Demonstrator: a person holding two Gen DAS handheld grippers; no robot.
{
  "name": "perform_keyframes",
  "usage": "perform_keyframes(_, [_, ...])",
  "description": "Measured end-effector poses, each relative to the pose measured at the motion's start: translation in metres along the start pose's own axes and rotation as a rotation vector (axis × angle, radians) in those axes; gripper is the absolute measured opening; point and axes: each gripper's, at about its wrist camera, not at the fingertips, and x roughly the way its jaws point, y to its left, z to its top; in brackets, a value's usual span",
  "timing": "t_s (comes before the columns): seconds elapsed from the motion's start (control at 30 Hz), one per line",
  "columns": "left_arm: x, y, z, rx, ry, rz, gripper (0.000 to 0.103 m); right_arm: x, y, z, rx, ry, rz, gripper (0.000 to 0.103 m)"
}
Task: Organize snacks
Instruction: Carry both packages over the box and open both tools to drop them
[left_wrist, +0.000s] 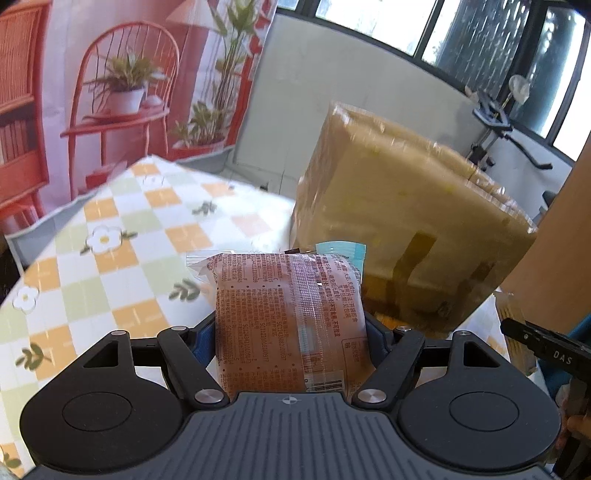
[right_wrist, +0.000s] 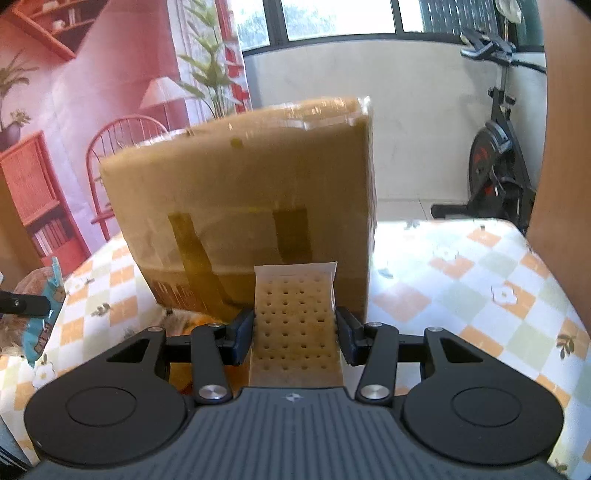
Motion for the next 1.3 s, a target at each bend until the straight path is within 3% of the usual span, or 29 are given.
perform_keyframes(0.47, [-0.022,-0.033,0.063,0.07,-0.167,-0.083,0.078,-0.037,-0.005,0.069,-0.023,-0.196,0.02,0.049])
perform_keyframes(0.83, [0.004,-0.085,0.12,0.15,-0.257,-0.155,0.078,-0.027,-0.004,0.119,-0.049,-0.265,0.028,0.049])
perform_keyframes(1.03, [0.046,-0.113,0.151,0.209,-0.25,-0.145,0.078,0.007,0.002,0.15,-0.065,-0.297,0.055,0.049])
perform_keyframes(1.3, [0.099,-0.121,0.16,0.253,-0.168,-0.119,0.078,0.073,-0.006,0.163,-0.063,-0.208,0.028,0.049])
